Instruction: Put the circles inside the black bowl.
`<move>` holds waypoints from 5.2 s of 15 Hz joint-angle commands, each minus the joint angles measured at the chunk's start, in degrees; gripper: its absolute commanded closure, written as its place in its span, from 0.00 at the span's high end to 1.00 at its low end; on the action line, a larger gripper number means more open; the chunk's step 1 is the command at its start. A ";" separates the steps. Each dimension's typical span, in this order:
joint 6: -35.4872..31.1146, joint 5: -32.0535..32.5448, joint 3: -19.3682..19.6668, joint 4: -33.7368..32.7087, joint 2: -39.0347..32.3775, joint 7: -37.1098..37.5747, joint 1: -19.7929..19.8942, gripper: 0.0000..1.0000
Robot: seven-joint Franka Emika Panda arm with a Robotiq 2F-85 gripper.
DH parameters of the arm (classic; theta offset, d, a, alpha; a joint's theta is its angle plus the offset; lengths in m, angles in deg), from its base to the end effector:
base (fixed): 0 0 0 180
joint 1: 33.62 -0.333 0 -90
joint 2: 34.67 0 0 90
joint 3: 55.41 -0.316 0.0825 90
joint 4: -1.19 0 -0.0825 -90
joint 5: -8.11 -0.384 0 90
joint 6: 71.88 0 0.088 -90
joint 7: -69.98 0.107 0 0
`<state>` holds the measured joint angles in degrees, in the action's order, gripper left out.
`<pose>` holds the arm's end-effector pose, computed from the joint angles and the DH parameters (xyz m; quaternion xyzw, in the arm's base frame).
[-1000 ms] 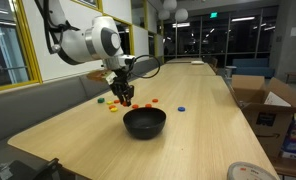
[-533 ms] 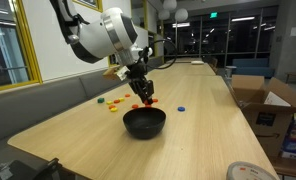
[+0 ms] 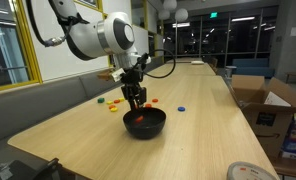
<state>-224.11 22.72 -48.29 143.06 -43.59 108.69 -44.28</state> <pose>0.4786 0.0355 0.2327 0.9788 -0.1921 0.0365 0.0612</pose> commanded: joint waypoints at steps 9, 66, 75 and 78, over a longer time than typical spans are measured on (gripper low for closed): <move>-0.37 -5.59 -8.50 -5.30 -0.97 -11.80 1.35 1.00; 10.41 -7.84 -13.28 -40.49 -32.21 -39.73 -3.52 0.68; 10.95 -7.11 -10.69 -39.36 -29.94 -35.33 -4.60 0.25; 10.96 -4.97 -6.90 -37.13 -27.15 -28.91 -6.51 0.25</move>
<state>-214.26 15.02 -59.00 103.29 -74.83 73.27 -48.29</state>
